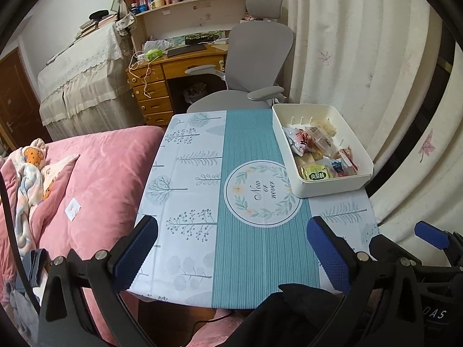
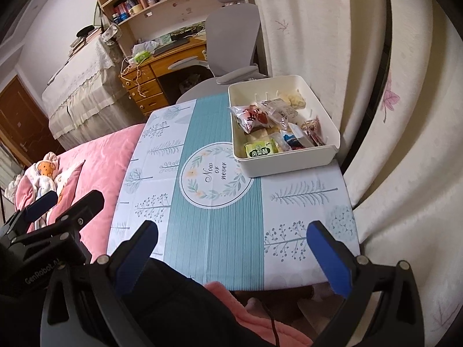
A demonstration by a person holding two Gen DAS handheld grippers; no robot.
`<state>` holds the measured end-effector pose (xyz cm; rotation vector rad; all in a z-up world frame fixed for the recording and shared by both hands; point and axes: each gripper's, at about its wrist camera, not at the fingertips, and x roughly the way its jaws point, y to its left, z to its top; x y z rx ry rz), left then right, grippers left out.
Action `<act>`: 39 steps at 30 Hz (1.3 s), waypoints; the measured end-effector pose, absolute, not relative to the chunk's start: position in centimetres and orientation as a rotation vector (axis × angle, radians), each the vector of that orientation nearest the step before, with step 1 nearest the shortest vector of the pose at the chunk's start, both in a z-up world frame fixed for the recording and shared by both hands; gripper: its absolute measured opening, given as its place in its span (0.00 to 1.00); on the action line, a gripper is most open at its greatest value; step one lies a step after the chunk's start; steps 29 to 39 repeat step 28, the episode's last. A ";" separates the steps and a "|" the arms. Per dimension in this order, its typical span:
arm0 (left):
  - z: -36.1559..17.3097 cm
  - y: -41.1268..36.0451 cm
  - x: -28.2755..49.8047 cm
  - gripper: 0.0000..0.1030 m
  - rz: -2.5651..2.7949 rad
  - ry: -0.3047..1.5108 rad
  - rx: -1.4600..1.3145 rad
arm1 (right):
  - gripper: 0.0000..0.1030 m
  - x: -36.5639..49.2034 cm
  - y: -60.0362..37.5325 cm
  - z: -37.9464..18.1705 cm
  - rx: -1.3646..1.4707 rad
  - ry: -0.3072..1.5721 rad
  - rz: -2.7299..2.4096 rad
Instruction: Organize snacks
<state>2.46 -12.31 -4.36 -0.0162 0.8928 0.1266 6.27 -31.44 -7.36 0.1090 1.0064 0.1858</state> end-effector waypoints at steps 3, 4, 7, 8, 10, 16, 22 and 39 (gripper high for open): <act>-4.5 -12.4 2.5 0.99 0.139 0.899 -0.026 | 1.00 6.6 -31.5 -7.4 0.097 1.013 0.203; -4.5 -12.4 2.5 0.99 0.145 0.900 -0.028 | 1.00 6.7 -31.6 -7.4 0.095 1.016 0.205; -4.6 -12.6 2.6 0.99 0.159 0.907 -0.033 | 1.00 7.0 -31.6 -7.6 0.086 1.026 0.217; -4.7 -12.6 2.7 0.99 0.163 0.911 -0.036 | 1.00 7.1 -31.7 -7.6 0.084 1.029 0.220; -4.9 -12.6 2.8 0.99 0.169 0.917 -0.040 | 1.00 7.3 -31.8 -7.8 0.079 1.035 0.225; -5.2 -13.0 3.3 0.99 0.177 0.936 -0.040 | 1.00 7.7 -32.0 -8.1 0.070 1.049 0.235; -5.4 -13.4 3.8 0.99 0.175 0.943 -0.037 | 1.00 8.3 -32.5 -8.3 0.071 1.063 0.236; -5.5 -13.6 4.2 0.99 0.172 0.950 -0.036 | 1.00 8.7 -32.9 -8.6 0.071 1.074 0.234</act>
